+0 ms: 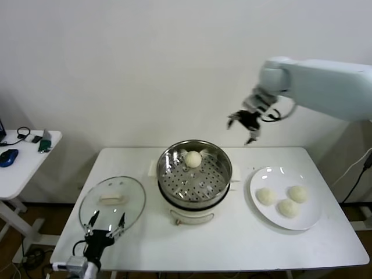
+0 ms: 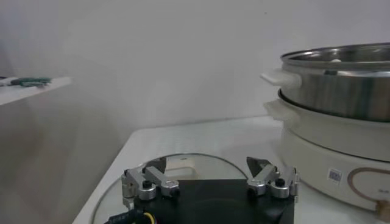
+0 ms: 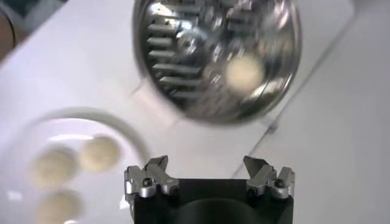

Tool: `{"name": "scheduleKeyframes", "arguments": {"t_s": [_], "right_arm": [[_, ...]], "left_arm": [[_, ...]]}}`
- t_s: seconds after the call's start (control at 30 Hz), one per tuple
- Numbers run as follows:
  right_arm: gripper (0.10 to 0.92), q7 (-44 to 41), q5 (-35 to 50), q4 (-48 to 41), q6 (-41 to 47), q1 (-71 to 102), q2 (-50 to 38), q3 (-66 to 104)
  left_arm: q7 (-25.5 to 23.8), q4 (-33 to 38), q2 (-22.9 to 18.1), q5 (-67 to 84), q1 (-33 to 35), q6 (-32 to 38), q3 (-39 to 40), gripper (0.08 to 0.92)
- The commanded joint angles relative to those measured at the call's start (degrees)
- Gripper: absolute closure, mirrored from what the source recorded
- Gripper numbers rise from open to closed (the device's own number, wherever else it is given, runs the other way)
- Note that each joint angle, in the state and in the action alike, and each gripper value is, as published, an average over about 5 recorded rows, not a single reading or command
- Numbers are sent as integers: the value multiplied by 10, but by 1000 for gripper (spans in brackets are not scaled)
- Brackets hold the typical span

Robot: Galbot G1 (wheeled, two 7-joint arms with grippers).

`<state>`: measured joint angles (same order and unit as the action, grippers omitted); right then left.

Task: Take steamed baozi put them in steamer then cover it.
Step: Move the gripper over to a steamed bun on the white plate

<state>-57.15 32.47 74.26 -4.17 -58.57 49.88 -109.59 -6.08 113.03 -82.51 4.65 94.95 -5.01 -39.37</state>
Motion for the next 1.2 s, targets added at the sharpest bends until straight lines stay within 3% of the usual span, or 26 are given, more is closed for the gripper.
{"name": "scheduleKeyframes", "arguments": {"t_s": [0.03, 0.43, 0.73, 1.2], "right_arm": [[203, 80, 35, 135, 204, 29, -164, -73], [203, 146, -72, 11, 248, 322, -134, 155], [203, 152, -100, -72, 238, 414, -90, 257], [234, 141, -96, -109, 231, 447, -66, 292]], "left_arm": [[0, 2, 1, 0, -2, -1, 1, 177], [0, 7, -1, 2, -1, -3, -4, 177], [1, 6, -4, 1, 5, -1, -5, 177], [2, 5, -3, 0, 12, 0, -6, 177]]}}
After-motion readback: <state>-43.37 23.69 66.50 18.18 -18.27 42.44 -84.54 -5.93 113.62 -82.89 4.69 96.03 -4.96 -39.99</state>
